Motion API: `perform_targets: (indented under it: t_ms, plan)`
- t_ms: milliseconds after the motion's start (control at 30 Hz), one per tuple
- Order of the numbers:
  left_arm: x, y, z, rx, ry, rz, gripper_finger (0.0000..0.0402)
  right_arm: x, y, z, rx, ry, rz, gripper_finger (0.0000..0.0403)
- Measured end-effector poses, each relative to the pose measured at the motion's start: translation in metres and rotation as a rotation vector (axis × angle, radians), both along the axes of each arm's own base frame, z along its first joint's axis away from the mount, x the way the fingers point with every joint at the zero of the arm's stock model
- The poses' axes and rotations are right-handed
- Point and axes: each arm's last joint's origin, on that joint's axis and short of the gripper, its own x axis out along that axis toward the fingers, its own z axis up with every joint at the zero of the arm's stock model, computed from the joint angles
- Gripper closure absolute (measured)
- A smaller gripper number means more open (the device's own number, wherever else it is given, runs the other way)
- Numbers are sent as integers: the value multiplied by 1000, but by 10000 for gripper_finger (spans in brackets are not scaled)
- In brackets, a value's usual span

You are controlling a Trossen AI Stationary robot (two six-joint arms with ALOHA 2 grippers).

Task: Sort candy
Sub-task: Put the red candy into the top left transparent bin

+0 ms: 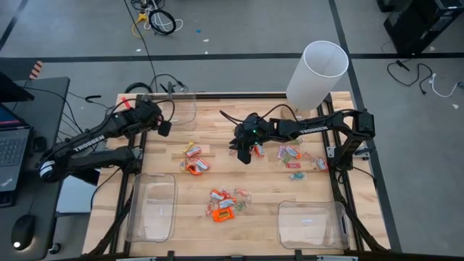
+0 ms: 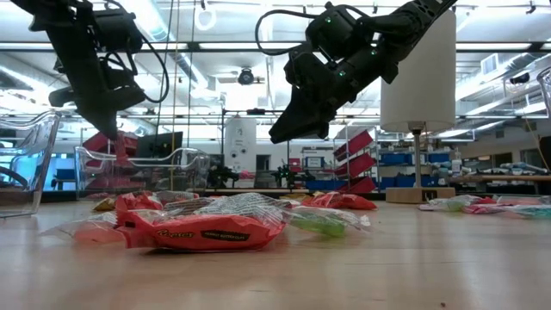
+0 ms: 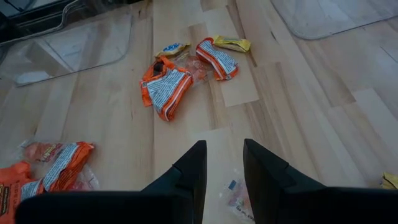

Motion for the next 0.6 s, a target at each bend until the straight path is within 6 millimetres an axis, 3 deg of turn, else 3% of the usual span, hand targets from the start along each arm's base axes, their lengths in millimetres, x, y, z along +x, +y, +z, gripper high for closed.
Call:
perform_targets:
  t_ms: [600]
  plan:
    - [0,0,0,0,-13,29,401,0,0,0,0,0,-1,312]
